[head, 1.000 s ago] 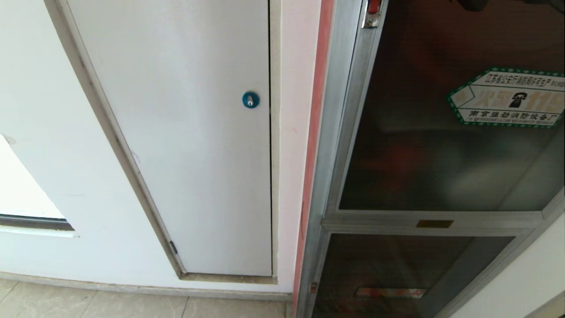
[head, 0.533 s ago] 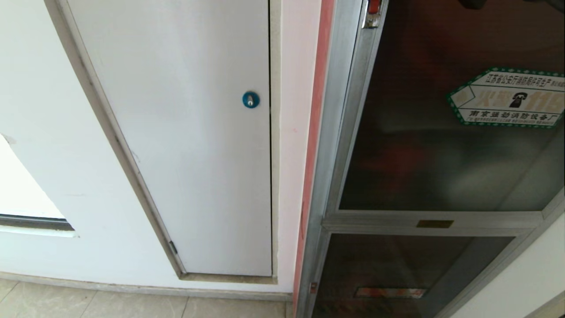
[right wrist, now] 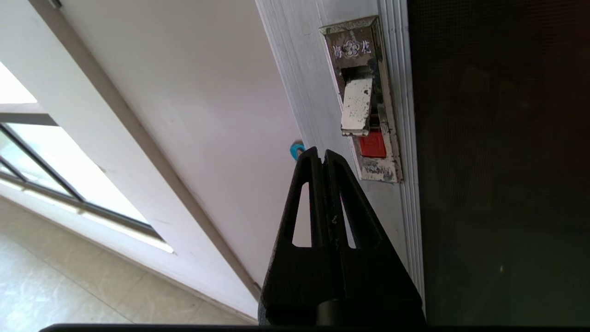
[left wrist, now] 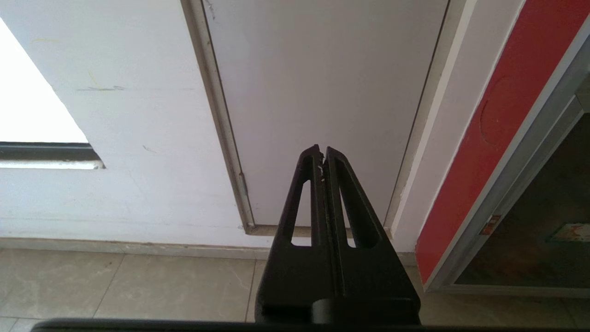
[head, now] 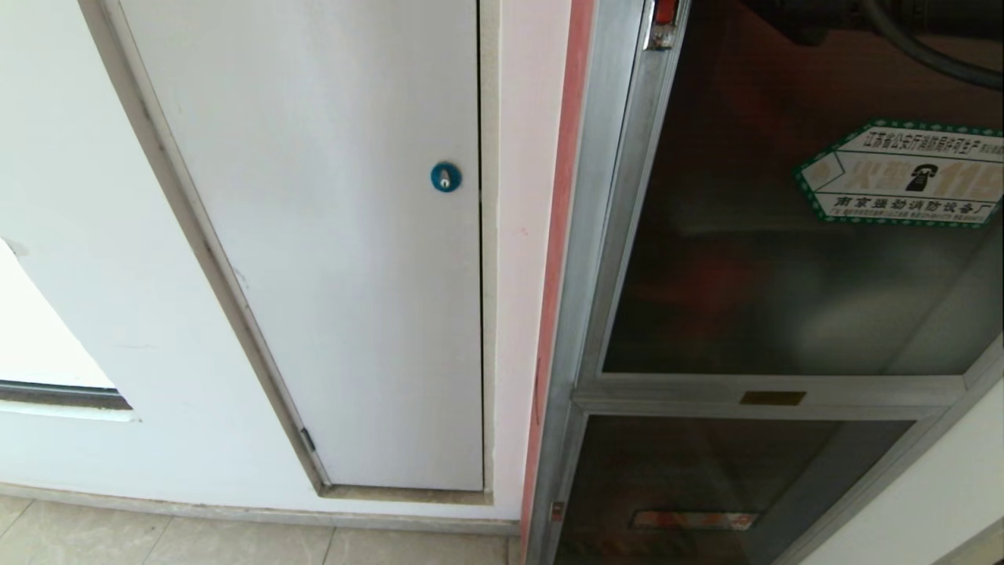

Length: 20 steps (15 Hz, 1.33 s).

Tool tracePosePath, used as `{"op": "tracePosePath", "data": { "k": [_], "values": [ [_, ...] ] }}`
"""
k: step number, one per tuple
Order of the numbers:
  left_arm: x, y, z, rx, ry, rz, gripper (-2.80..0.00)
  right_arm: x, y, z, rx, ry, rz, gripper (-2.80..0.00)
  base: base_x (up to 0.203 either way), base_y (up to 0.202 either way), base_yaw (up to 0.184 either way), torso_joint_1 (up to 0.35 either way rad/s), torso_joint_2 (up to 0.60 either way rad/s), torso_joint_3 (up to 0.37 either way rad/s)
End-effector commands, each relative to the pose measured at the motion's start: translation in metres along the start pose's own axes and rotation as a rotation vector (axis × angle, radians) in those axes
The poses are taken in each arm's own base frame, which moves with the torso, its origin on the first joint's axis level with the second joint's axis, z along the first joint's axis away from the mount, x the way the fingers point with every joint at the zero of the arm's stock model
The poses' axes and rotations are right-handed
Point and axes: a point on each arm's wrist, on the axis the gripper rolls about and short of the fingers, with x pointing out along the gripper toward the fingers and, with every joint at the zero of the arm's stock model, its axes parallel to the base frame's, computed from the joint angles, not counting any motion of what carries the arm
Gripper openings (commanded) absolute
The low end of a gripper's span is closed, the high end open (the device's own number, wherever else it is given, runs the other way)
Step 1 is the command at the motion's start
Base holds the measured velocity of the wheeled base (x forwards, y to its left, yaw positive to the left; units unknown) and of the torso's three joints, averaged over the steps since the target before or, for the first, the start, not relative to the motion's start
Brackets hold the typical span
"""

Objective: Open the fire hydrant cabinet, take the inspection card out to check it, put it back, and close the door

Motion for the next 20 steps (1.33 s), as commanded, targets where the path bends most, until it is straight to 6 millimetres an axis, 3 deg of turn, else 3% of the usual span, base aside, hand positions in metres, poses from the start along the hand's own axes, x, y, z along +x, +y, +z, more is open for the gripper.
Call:
{"op": "tracePosePath", "data": {
  "k": [1, 20],
  "values": [
    [0.001, 0.0, -0.004, 0.0, 0.014, 0.0, -2.8, 0.002, -0.001, -0.001, 0.0, 0.001, -0.002, -2.8, 0.0, 0.0, 0.0, 0.0, 0.0, 0.0],
    [0.001, 0.0, -0.004, 0.0, 0.014, 0.0, -2.8, 0.014, -0.004, -0.004, -0.075, -0.03, 0.004, -2.8, 0.0, 0.0, 0.0, 0.0, 0.0, 0.0]
  ]
}}
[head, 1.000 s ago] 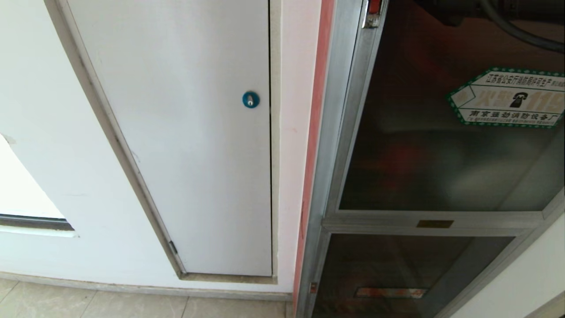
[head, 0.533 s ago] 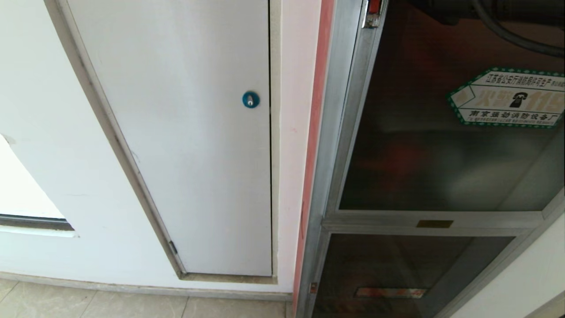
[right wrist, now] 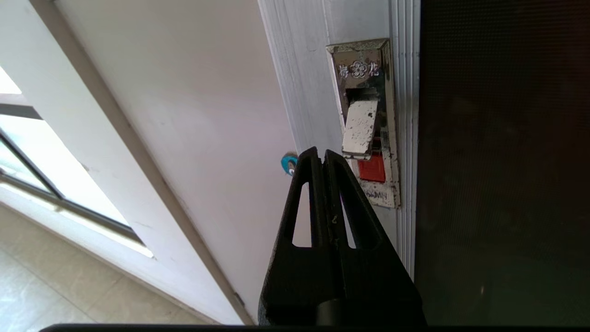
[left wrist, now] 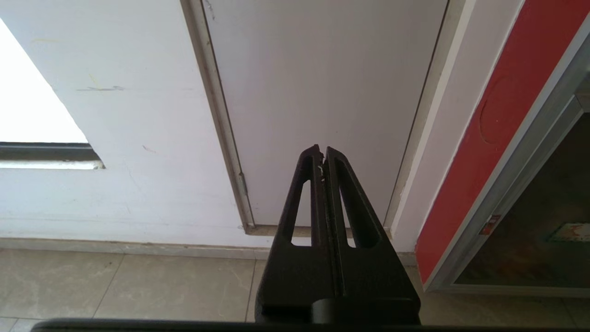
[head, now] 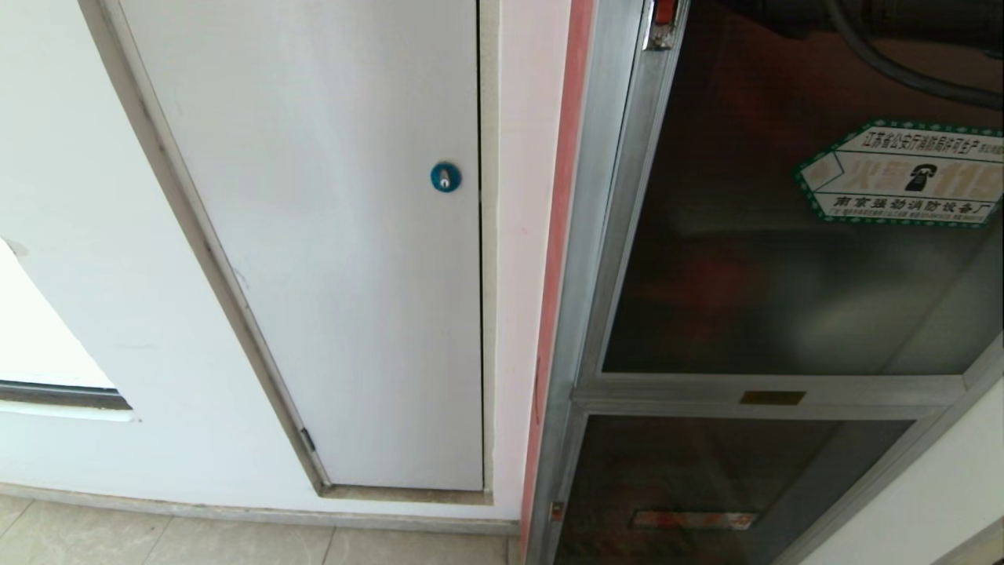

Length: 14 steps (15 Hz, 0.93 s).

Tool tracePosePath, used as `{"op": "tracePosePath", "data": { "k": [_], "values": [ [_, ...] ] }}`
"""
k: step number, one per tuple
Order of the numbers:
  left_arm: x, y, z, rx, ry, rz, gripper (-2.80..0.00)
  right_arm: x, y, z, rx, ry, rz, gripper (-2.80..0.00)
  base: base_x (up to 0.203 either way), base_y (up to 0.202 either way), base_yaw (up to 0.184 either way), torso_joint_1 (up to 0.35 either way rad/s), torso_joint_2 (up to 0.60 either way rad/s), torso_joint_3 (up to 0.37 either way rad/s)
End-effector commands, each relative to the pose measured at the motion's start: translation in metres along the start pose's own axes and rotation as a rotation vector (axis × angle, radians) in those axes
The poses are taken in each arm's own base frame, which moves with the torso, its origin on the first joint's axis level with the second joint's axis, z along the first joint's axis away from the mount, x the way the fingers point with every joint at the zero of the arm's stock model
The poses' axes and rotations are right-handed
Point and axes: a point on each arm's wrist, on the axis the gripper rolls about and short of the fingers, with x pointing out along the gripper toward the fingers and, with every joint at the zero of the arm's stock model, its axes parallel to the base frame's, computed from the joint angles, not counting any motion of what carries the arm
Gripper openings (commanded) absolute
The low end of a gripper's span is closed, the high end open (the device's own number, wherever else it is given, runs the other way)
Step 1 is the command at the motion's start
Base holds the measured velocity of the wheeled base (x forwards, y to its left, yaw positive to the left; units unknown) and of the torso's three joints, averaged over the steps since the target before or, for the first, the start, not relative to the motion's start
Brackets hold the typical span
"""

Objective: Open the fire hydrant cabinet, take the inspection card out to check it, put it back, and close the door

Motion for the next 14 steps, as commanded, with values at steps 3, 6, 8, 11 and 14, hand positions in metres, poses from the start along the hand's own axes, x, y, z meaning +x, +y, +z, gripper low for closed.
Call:
{"op": "tracePosePath", "data": {
  "k": [3, 6, 8, 11, 14],
  "values": [
    [0.001, 0.0, -0.004, 0.0, 0.014, 0.0, -2.8, 0.003, -0.002, -0.002, 0.0, -0.001, -0.005, -2.8, 0.0, 0.0, 0.0, 0.0, 0.0, 0.0],
    [0.001, 0.0, -0.004, 0.0, 0.014, 0.0, -2.8, 0.006, -0.002, -0.005, -0.002, 0.01, -0.007, -2.8, 0.0, 0.0, 0.0, 0.0, 0.0, 0.0],
    [0.001, 0.0, -0.004, 0.0, 0.014, 0.0, -2.8, 0.009, -0.003, -0.008, -0.003, 0.021, -0.01, -2.8, 0.0, 0.0, 0.0, 0.0, 0.0, 0.0],
    [0.001, 0.0, -0.004, 0.0, 0.014, 0.0, -2.8, 0.013, -0.004, -0.013, -0.006, 0.033, -0.014, -2.8, 0.0, 0.0, 0.0, 0.0, 0.0, 0.0],
    [0.001, 0.0, -0.004, 0.0, 0.014, 0.0, -2.8, 0.017, -0.004, -0.017, -0.008, 0.045, -0.018, -2.8, 0.0, 0.0, 0.0, 0.0, 0.0, 0.0]
  ]
}}
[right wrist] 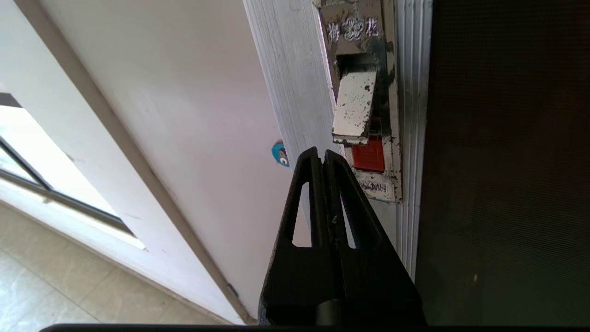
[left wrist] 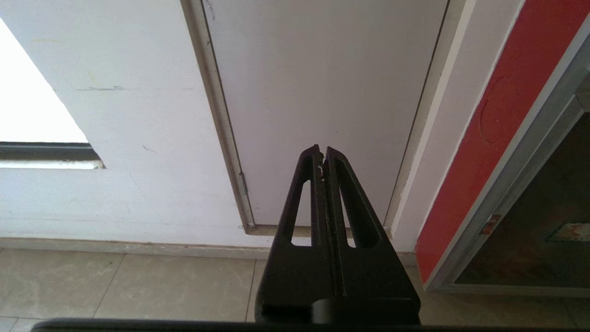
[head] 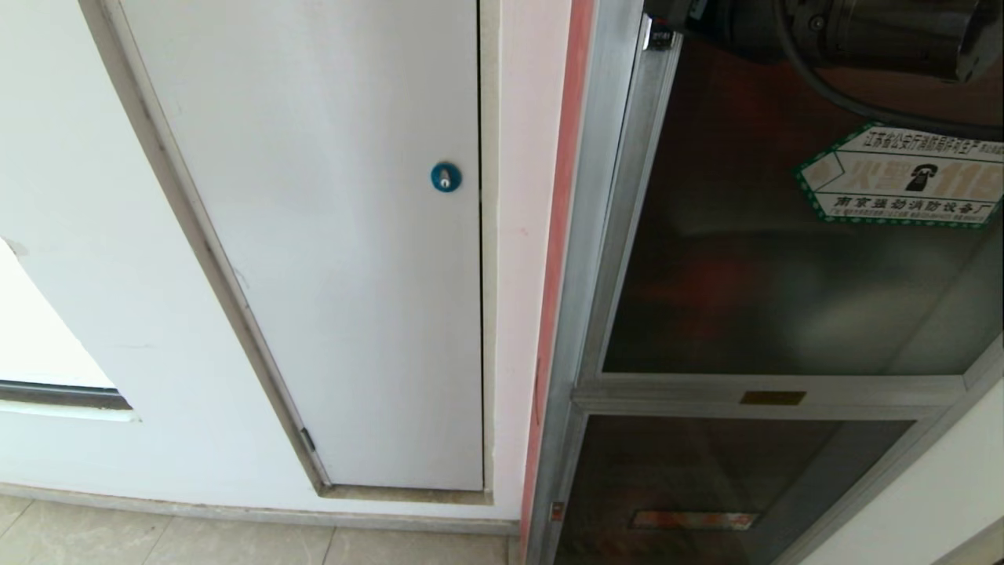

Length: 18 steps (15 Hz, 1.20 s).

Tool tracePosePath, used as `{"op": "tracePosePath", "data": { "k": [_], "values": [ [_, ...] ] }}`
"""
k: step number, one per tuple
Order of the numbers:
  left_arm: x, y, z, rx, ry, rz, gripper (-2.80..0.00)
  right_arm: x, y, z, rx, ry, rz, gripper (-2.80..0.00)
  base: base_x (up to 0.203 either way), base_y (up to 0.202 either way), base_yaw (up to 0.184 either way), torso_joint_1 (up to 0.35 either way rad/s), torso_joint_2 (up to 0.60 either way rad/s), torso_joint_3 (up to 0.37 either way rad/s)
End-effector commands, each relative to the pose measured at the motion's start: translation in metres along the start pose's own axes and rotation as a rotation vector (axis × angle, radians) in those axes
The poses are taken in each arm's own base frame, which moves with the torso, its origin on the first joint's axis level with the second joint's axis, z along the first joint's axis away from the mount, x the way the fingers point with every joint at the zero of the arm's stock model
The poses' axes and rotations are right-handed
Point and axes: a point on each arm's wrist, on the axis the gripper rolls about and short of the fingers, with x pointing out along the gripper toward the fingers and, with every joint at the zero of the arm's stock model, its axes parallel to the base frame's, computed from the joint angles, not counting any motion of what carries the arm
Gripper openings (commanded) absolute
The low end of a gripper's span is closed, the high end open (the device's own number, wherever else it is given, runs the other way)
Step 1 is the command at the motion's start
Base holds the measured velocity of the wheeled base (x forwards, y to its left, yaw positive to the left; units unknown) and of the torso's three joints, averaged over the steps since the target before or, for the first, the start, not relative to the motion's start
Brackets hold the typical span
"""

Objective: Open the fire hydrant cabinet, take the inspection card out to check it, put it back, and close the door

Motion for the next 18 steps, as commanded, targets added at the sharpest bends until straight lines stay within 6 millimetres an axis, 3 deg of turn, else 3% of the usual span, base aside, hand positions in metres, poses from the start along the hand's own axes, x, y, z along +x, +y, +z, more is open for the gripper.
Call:
{"op": "tracePosePath", "data": {
  "k": [1, 6, 18],
  "values": [
    [0.0009, -0.0001, -0.0038, 0.0, 0.013, 0.0, -2.8, 0.0031, -0.0017, -0.0028, 0.0, 0.008, -0.007, -2.8, 0.0, 0.0, 0.0, 0.0, 0.0, 0.0],
    [0.0009, -0.0001, -0.0038, 0.0, 0.013, 0.0, -2.8, 0.0084, -0.0106, -0.0057, -0.005, 0.014, -0.036, -2.8, 0.0, 0.0, 0.0, 0.0, 0.0, 0.0],
    [0.0009, -0.0001, -0.0038, 0.0, 0.013, 0.0, -2.8, 0.0067, -0.011, -0.0065, -0.007, 0.033, -0.039, -2.8, 0.0, 0.0, 0.0, 0.0, 0.0, 0.0]
  ]
}}
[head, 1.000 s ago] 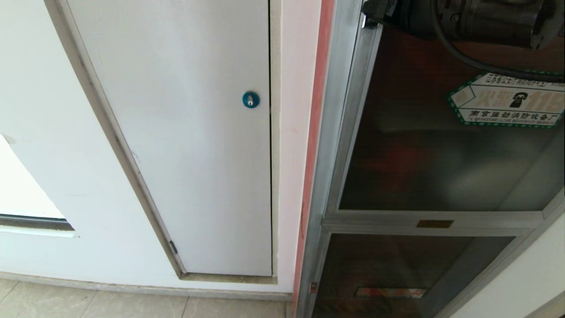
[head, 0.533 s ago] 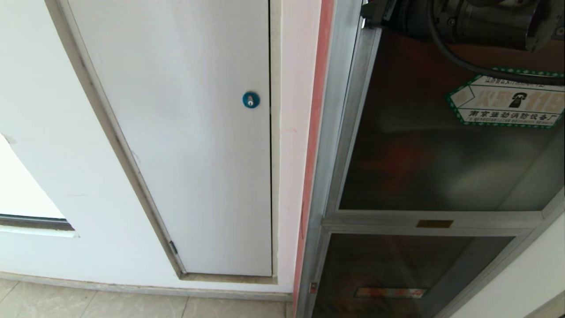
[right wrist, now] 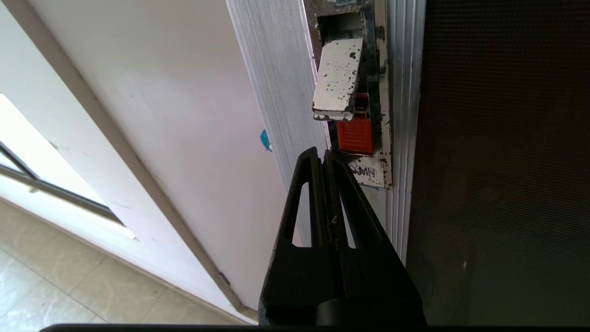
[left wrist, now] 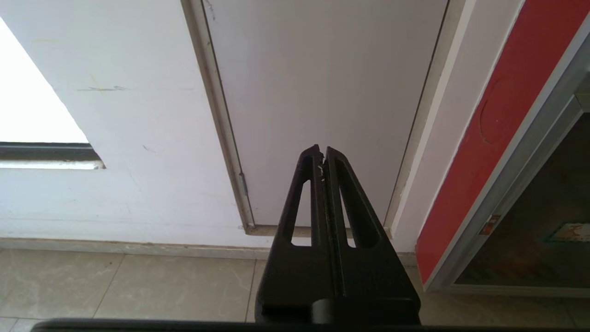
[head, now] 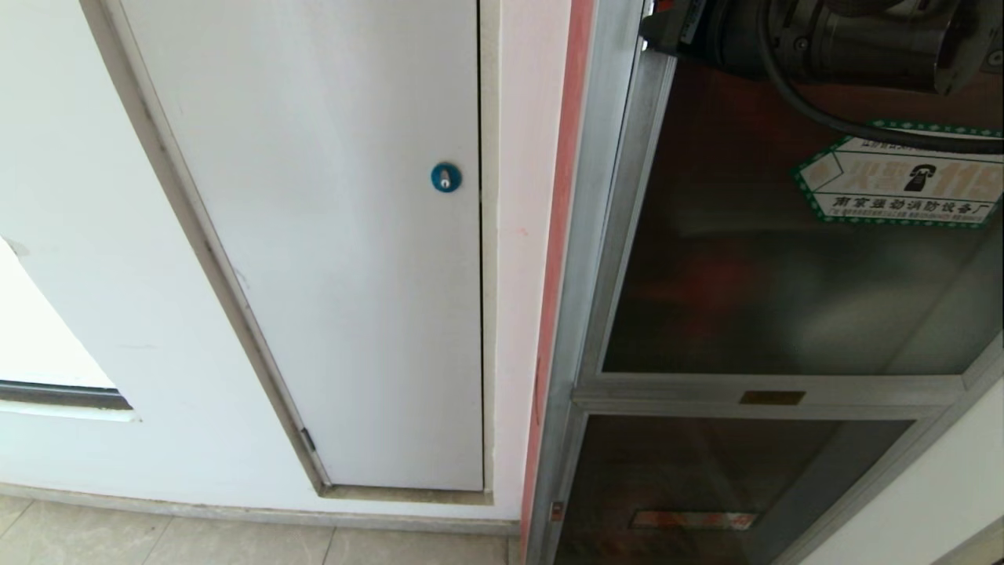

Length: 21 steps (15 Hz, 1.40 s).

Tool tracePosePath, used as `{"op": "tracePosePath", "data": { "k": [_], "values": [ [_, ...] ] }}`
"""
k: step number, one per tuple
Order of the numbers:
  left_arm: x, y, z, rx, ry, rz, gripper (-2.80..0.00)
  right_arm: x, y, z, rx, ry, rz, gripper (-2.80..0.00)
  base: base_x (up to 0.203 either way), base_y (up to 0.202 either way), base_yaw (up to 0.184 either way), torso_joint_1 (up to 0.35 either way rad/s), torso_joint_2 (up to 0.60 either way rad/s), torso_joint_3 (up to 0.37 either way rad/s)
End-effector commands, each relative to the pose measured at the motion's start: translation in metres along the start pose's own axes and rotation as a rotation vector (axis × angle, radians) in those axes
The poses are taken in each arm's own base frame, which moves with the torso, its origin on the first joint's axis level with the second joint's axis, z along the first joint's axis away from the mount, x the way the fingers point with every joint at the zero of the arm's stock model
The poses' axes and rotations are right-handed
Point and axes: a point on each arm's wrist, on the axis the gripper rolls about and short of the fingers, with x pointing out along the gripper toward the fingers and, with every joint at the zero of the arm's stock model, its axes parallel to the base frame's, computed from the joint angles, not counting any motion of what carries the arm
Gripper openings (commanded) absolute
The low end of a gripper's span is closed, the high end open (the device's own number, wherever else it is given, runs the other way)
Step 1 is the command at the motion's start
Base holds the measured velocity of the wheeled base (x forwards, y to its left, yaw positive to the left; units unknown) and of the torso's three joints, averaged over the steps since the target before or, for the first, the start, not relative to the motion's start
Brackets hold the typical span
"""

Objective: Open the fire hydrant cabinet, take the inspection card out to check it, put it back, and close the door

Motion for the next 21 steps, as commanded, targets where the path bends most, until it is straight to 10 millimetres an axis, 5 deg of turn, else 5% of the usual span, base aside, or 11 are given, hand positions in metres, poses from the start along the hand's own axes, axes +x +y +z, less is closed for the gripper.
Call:
{"op": "tracePosePath", "data": {
  "k": [1, 13, 21],
  "values": [
    [0.001, 0.0, -0.004, 0.0, 0.014, 0.0, -2.8, -0.001, 0.0, 0.001, 0.002, -0.003, 0.001, -2.8, 0.0, 0.0, 0.0, 0.0, 0.0, 0.0],
    [0.001, 0.0, -0.004, 0.0, 0.014, 0.0, -2.8, -0.017, 0.007, 0.001, 0.009, 0.02, 0.024, -2.8, 0.0, 0.0, 0.0, 0.0, 0.0, 0.0],
    [0.001, 0.0, -0.004, 0.0, 0.014, 0.0, -2.8, -0.064, 0.018, 0.045, 0.116, -0.094, 0.198, -2.8, 0.0, 0.0, 0.0, 0.0, 0.0, 0.0]
  ]
}}
